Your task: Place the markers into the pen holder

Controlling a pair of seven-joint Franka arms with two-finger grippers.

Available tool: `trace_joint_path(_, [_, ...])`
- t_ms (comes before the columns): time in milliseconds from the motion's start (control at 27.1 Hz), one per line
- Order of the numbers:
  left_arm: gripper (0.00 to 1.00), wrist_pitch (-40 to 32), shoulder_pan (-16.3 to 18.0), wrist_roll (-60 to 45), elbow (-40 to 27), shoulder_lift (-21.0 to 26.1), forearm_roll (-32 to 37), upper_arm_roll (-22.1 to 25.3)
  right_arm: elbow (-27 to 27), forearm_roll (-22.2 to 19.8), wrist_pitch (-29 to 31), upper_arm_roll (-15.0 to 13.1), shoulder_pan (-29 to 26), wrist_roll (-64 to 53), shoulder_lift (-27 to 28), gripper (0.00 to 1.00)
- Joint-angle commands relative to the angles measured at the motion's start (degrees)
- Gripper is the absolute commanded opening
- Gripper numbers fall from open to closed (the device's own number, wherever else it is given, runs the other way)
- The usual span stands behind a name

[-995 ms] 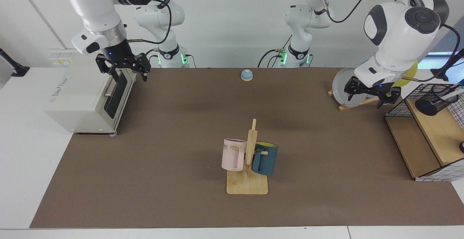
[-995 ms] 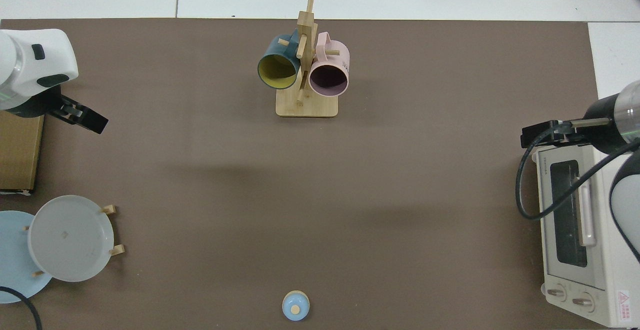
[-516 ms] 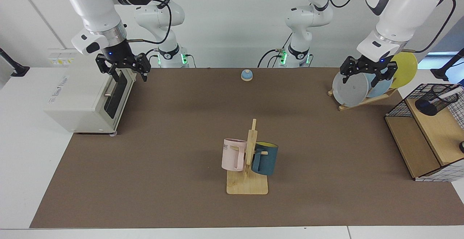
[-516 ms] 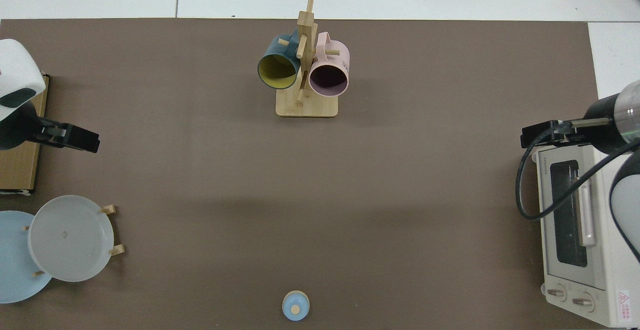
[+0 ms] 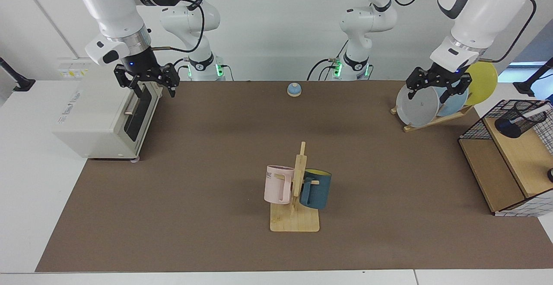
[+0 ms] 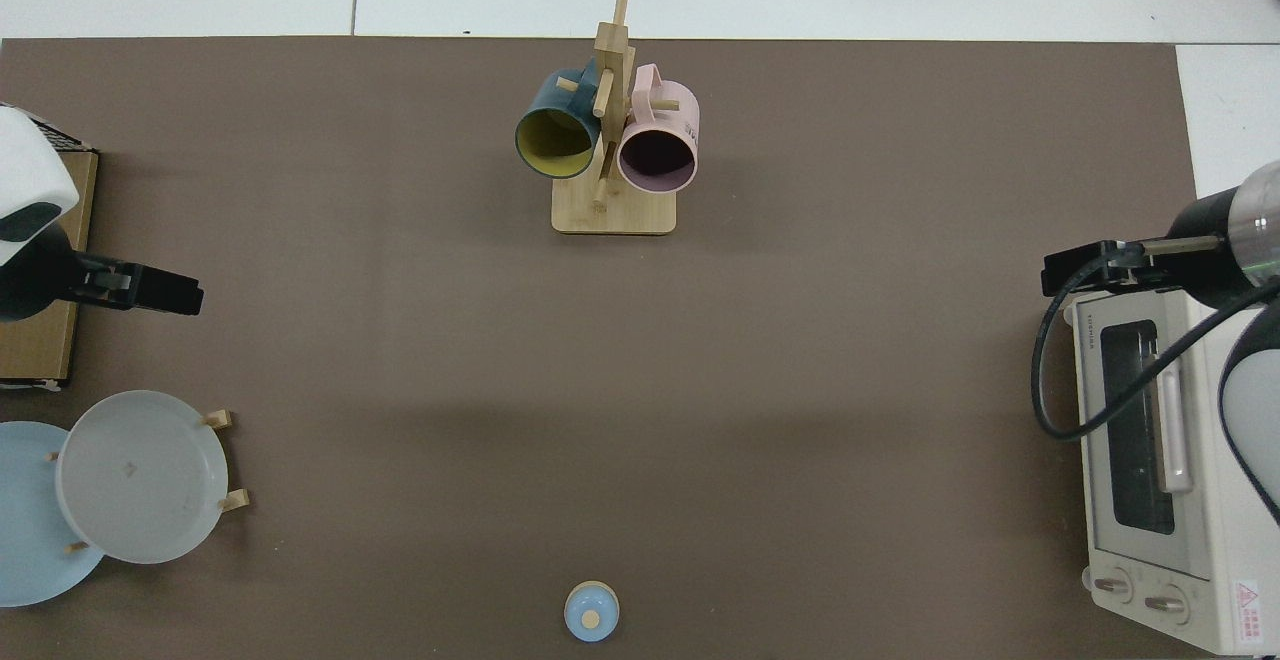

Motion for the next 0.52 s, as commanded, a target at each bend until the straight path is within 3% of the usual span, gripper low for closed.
trace_joint_path(0, [1.00, 1.4, -6.0, 2.0, 1.0, 0.3, 0.0, 7.1, 0.0, 0.6, 0.1, 0.7, -1.1, -1.4, -0.2, 1.00])
trace_joint_path(221, [1.00, -2.1, -5.8, 2.3, 7.2, 4.1, 0.0, 7.2, 0.0, 0.6, 0.1, 0.7, -1.1, -1.4, -0.2, 1.00])
trace_joint_path(479, [1.00, -2.9, -5.8, 2.3, 7.9, 5.2, 0.1, 7.6, 0.0, 0.6, 0.1, 0.7, -1.1, -1.4, -0.2, 1.00])
